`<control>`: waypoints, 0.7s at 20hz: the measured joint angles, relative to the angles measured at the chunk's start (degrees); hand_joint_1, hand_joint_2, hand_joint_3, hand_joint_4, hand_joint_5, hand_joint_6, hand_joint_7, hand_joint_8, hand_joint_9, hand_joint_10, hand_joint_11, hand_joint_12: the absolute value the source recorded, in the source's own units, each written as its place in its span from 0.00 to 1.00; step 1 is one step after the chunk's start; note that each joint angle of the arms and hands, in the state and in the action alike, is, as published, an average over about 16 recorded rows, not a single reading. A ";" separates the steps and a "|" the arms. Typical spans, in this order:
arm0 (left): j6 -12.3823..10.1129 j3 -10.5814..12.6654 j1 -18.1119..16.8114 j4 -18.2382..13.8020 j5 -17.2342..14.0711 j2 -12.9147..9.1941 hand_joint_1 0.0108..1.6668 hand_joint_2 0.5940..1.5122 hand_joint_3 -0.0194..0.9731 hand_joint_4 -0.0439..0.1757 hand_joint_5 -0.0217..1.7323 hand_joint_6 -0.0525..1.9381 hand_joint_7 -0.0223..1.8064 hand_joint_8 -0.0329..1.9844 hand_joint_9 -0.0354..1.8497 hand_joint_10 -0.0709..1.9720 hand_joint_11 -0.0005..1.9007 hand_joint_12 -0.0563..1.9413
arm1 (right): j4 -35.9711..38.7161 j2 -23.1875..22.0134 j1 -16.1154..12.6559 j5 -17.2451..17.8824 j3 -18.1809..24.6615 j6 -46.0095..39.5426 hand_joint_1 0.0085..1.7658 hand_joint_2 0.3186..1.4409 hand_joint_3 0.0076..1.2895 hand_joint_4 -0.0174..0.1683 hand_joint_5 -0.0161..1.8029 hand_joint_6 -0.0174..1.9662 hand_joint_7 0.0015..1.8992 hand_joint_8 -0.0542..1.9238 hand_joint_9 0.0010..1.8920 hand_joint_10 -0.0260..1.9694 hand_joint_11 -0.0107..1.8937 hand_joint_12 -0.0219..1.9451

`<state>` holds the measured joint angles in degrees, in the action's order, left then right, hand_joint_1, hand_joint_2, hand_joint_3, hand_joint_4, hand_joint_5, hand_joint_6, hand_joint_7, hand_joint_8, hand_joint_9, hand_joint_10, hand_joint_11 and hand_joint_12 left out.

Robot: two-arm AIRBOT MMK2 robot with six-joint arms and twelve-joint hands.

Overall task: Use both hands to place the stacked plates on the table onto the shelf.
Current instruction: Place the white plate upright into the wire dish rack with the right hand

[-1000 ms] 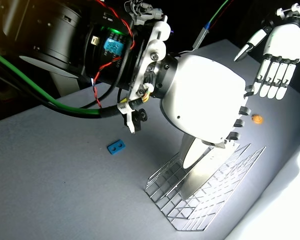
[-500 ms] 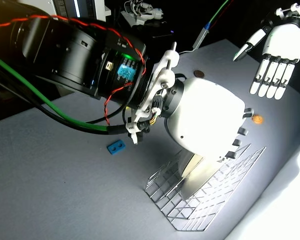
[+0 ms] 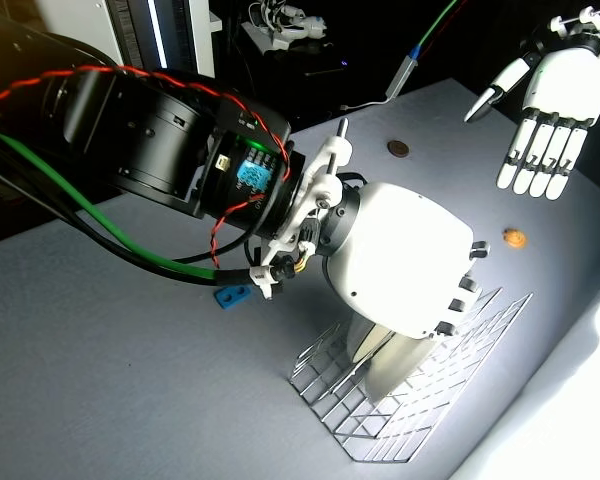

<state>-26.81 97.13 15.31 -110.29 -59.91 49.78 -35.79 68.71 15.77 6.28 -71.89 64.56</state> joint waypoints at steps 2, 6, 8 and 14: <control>0.01 -0.03 0.00 -0.03 0.01 0.00 0.00 0.61 0.03 0.22 0.06 0.03 0.05 0.01 0.04 0.04 0.01 0.04 | -0.03 0.27 0.43 0.22 -0.33 -0.01 0.73 0.58 0.00 0.09 0.53 0.49 0.59 0.42 0.68 0.02 0.47 0.49; 0.02 -0.13 0.00 -0.08 0.02 0.00 0.00 0.61 0.03 0.22 0.06 0.03 0.05 0.01 0.04 0.04 0.01 0.03 | -0.06 0.71 1.43 0.60 -0.89 -0.02 0.73 0.58 0.00 0.11 0.53 0.49 0.58 0.44 0.68 0.02 0.46 0.49; 0.03 -0.17 0.00 -0.10 0.03 0.00 0.00 0.61 0.03 0.22 0.06 0.03 0.05 0.01 0.04 0.04 0.01 0.03 | -0.06 0.86 1.92 0.78 -1.11 -0.02 0.73 0.58 0.00 0.13 0.53 0.49 0.58 0.44 0.67 0.02 0.46 0.50; 0.12 -0.44 -0.01 -0.12 0.05 0.00 0.00 0.61 0.03 0.22 0.06 0.03 0.05 0.01 0.05 0.04 0.01 0.03 | -0.07 1.02 3.05 1.30 -1.46 -0.15 0.73 0.58 0.00 0.16 0.53 0.49 0.56 0.44 0.65 0.02 0.44 0.52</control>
<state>-26.69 96.69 15.30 -110.40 -59.86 49.78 -35.86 69.74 18.83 7.59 -73.35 64.41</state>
